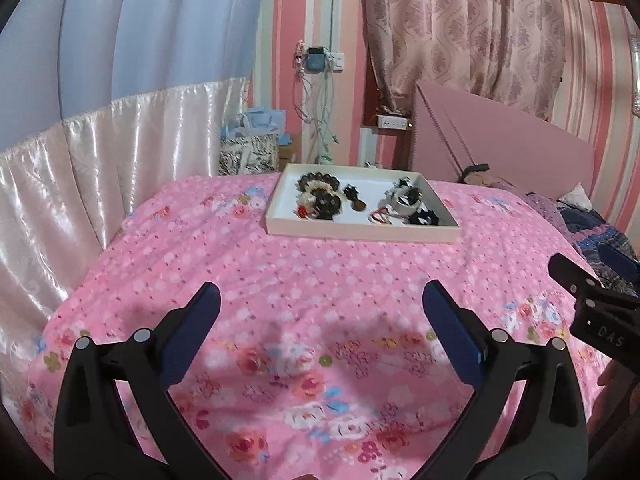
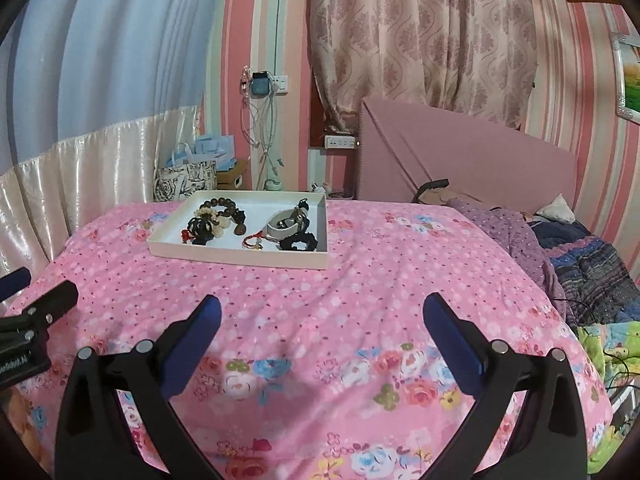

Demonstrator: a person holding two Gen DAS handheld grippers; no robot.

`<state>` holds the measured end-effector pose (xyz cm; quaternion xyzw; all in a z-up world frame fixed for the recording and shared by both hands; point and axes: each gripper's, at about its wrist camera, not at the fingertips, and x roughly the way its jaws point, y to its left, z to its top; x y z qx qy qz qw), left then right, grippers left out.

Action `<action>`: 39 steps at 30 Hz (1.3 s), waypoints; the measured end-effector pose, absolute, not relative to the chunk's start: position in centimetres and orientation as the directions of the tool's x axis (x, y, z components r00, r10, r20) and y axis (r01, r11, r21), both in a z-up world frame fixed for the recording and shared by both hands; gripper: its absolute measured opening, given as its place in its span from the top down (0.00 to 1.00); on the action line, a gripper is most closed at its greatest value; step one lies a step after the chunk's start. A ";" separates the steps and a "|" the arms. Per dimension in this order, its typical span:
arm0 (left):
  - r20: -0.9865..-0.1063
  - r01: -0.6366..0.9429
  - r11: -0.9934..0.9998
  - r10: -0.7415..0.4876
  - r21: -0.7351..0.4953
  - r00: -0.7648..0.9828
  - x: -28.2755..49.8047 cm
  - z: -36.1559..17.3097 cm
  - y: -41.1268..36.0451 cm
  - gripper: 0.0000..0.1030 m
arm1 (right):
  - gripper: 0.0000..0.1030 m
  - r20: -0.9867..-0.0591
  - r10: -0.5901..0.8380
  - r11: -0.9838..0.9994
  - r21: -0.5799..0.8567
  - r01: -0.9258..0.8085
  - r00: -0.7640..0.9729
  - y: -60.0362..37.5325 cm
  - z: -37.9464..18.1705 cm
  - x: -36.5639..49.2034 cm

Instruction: Organize jewelry

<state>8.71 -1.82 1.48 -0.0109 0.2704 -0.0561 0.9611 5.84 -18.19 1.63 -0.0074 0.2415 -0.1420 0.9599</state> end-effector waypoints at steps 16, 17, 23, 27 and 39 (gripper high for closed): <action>-0.521 0.079 0.996 -0.088 -0.039 0.849 7.5 0.7 -2.2 0.03 | 0.02 -0.473 -0.294 0.953 -0.079 0.292 0.831 -19.0 0.5 4.5; -0.525 0.078 0.996 -0.087 -0.041 0.847 7.6 0.7 -2.2 0.03 | 0.02 -0.476 -0.291 0.954 -0.078 0.290 0.830 -19.0 0.4 4.5; -0.531 0.069 0.997 -0.076 -0.033 0.844 7.8 0.5 -2.5 0.03 | 0.02 -0.469 -0.293 0.953 -0.077 0.292 0.833 -19.1 0.5 4.4; -0.527 0.065 0.997 -0.072 -0.031 0.847 7.7 0.6 -2.4 0.03 | 0.02 -0.467 -0.294 0.953 -0.078 0.293 0.834 -19.1 0.5 4.3; -0.513 0.050 0.999 -0.044 -0.001 0.857 7.5 0.8 -2.3 0.03 | 0.02 -0.469 -0.288 0.954 -0.069 0.291 0.835 -19.1 0.5 4.5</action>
